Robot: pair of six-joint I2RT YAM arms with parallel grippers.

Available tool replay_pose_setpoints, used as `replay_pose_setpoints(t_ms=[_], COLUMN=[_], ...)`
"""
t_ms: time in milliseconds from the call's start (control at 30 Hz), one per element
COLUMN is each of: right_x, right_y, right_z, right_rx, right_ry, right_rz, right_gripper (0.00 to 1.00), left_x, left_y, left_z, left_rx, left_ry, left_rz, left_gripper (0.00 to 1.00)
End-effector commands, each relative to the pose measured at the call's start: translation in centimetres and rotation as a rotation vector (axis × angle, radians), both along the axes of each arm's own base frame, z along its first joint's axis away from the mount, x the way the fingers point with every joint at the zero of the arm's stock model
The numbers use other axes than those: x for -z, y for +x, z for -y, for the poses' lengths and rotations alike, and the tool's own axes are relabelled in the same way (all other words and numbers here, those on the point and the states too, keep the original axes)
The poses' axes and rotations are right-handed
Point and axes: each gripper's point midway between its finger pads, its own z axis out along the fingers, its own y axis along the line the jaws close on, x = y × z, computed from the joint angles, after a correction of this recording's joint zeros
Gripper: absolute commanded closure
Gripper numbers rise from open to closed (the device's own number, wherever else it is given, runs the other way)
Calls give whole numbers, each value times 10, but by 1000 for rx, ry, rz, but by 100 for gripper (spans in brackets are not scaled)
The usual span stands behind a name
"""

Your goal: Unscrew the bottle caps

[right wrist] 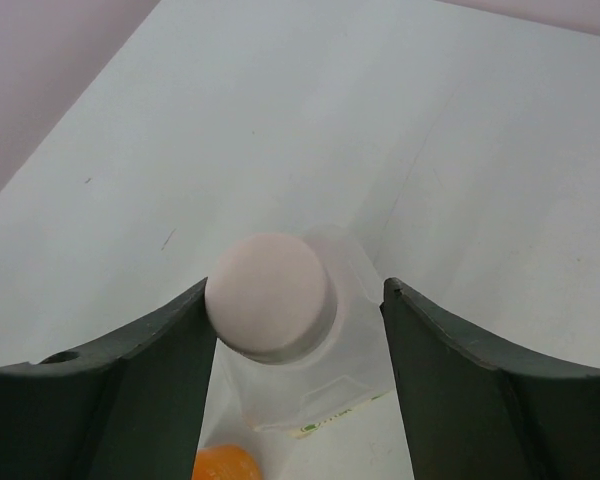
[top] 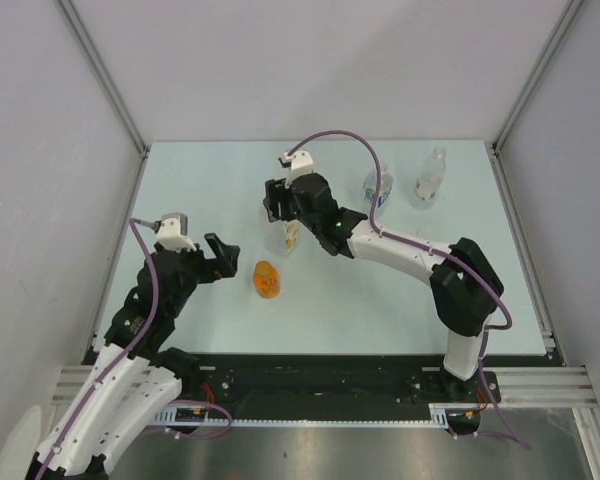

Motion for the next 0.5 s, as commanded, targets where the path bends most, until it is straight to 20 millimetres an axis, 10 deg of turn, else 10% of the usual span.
replay_pose_setpoints(t_ms=[0,467], right_x=[-15,-61], right_y=[15,-4], right_z=[1,11], right_rx=[40,36], right_ry=[15,18], right_rz=[45,121], right_gripper=[35,88], left_x=[-6,-9], left_y=[0,1], left_z=[3,3], left_rx=[11,14], left_ry=[-36,-28], left_rz=[21,39], left_gripper=[0,0])
